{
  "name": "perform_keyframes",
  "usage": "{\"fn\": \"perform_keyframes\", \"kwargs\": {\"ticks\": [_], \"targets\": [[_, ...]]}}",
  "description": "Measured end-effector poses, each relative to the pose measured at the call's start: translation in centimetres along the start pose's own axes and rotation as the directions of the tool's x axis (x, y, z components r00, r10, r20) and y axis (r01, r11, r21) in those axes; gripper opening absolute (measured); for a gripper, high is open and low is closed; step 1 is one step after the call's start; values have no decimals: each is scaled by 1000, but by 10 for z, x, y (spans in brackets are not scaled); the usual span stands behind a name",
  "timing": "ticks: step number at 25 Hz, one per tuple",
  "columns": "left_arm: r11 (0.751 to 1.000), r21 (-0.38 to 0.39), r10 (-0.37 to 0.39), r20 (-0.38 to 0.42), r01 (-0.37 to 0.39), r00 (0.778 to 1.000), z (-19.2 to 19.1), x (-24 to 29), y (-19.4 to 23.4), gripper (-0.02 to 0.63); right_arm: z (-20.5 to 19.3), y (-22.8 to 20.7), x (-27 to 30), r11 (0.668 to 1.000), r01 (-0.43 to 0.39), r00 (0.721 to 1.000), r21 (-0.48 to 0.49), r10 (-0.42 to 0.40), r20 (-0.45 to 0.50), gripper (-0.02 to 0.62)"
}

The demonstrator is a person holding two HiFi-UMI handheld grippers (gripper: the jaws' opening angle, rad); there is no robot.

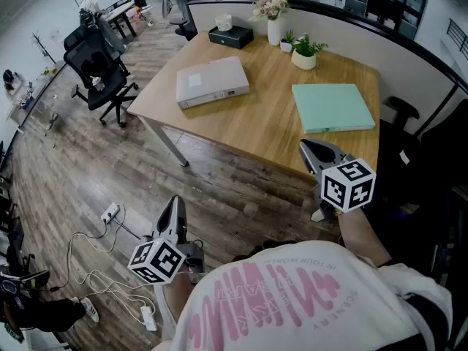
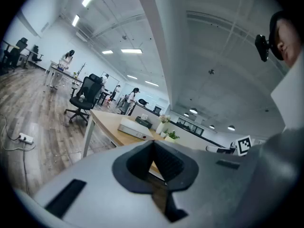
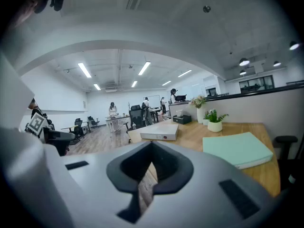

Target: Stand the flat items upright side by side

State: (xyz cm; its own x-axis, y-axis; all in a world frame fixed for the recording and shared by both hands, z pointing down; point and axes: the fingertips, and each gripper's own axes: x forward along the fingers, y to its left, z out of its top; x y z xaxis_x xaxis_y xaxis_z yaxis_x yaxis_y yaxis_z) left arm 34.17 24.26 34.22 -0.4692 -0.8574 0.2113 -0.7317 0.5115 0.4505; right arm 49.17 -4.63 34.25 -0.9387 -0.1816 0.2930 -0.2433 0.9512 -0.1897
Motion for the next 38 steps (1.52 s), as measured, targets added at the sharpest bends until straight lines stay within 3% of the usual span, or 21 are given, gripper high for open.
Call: {"fn": "perform_keyframes", "kwargs": {"ticks": [7, 14, 22, 29, 33, 38], "targets": [[999, -24, 40, -14, -40, 999, -6, 8, 21, 2, -11, -9, 26, 1000, -1, 1000, 8, 1, -31, 0], [995, -56, 81, -40, -83, 996, 6, 39, 74, 2, -23, -4, 90, 1000, 4, 995, 13, -3, -103, 0], [999, -23, 34, -53, -35, 998, 93, 123, 143, 2, 25, 5, 191, 995, 47, 996, 91, -39, -80, 0], [998, 48, -26, -43, 28, 999, 149, 181, 199, 2, 53, 10, 273, 991, 116, 993, 71, -113, -44, 0], [995, 46, -87, -94, 92, 992, 138, 211, 220, 2, 41, 12, 309, 985, 157, 985, 68, -151, -80, 0], [994, -64, -96, -240, 83, 966, 93, 254, 240, 2, 10, 10, 334, 981, 178, 963, 80, -158, -217, 0]]}}
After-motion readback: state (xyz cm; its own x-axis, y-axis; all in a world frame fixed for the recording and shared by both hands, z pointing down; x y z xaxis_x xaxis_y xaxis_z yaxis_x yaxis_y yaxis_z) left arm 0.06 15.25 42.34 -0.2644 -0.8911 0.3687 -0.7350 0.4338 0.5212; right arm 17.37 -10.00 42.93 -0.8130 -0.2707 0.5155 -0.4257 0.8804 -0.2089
